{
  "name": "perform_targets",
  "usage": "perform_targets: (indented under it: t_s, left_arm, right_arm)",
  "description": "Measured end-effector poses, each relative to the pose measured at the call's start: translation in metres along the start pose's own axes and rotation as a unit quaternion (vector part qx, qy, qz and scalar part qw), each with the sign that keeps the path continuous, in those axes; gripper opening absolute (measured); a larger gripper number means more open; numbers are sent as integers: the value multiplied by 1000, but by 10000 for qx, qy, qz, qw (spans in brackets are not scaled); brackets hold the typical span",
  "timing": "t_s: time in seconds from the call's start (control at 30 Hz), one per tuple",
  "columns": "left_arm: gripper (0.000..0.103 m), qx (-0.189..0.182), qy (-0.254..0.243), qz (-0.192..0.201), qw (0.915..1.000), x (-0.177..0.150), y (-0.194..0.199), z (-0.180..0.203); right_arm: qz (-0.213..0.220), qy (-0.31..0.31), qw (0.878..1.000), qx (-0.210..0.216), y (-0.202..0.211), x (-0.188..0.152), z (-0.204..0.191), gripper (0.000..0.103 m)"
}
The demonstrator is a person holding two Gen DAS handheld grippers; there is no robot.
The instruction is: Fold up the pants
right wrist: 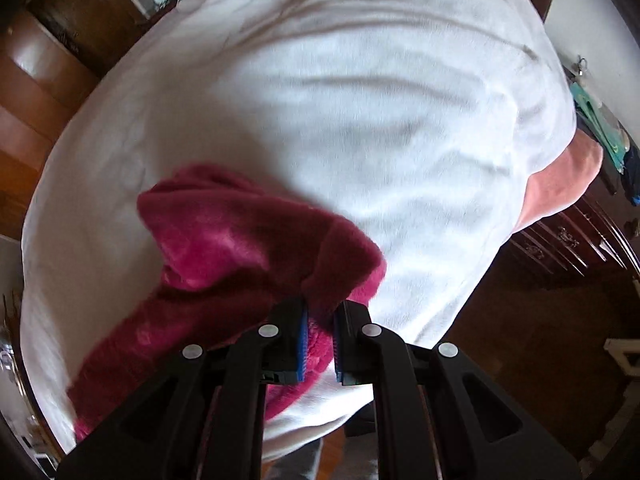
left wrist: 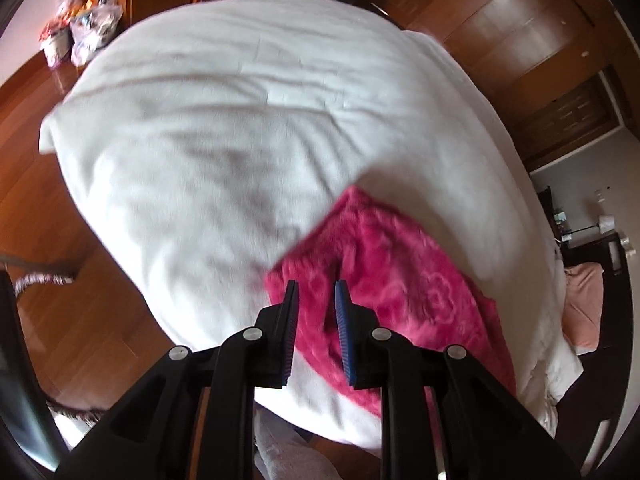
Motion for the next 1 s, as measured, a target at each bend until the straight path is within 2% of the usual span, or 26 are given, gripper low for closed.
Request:
perform_targets:
  t_s: [0.07, 0.13, 0.17, 0.3, 0.4, 0.53, 0.67, 0.77, 0.83, 0.87, 0.9, 1.0]
  left_arm:
    - [24, -15, 40, -57, 10000, -16, -1, 0]
    - [54, -46, 8, -61, 10000, -31, -5, 6]
    - [59, -19, -37, -33, 10000, -38, -6, 9]
    - [59, 112, -251, -141, 9995, -62, -20, 25]
    - [59, 127, -637, -292, 9975, -81, -32, 48]
    - [59, 86, -1317, -554, 9897, -109, -46, 86]
    - [59, -14, -1678, -776, 9828, -127, -60, 119]
    - [60, -114, -1944, -874, 9770, -140, -68, 145]
    - [60, -187, -2130, -931, 9724, -148, -74, 163]
    - [60, -195, -2245, -938, 9697, -152, -76, 171]
    - [60, -201, -2346, -958, 9672, -157, -79, 179]
    - [60, -250, -2544, -1023, 9613, -169, -86, 197]
  right_arm:
    - [-19, 25, 10000, 2, -5, -5, 4, 10]
    - [-30, 51, 10000, 24, -9, -6, 6, 10]
    - [-36, 76, 10000, 39, -10, -5, 7, 10]
    - [-19, 234, 9996, 171, -8, -5, 4, 10]
    - [26, 300, 9989, 368, -1, -4, 2, 10]
    - [165, 487, 9964, 670, 13, -2, -5, 10]
    - [363, 815, 9916, 940, 34, -7, -8, 10]
    - [272, 845, 9926, 826, 26, -14, 4, 10]
    - [99, 776, 9952, 594, 11, -17, 18, 11]
    - [0, 723, 9966, 392, 3, -18, 29, 15]
    - [15, 656, 9975, 264, 1, -17, 37, 15]
    - [218, 742, 9968, 225, 7, -7, 34, 19]
Point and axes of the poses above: each gripper's, at about its wrist camera, not at the fingertips, and y roughly against the way its jaws point, z to its right, x to its top, the point moved 9 cm from there along -y, roughly the way its jaws point, and after that the axes turned 11 degrees about z, right-handed, at the moved point
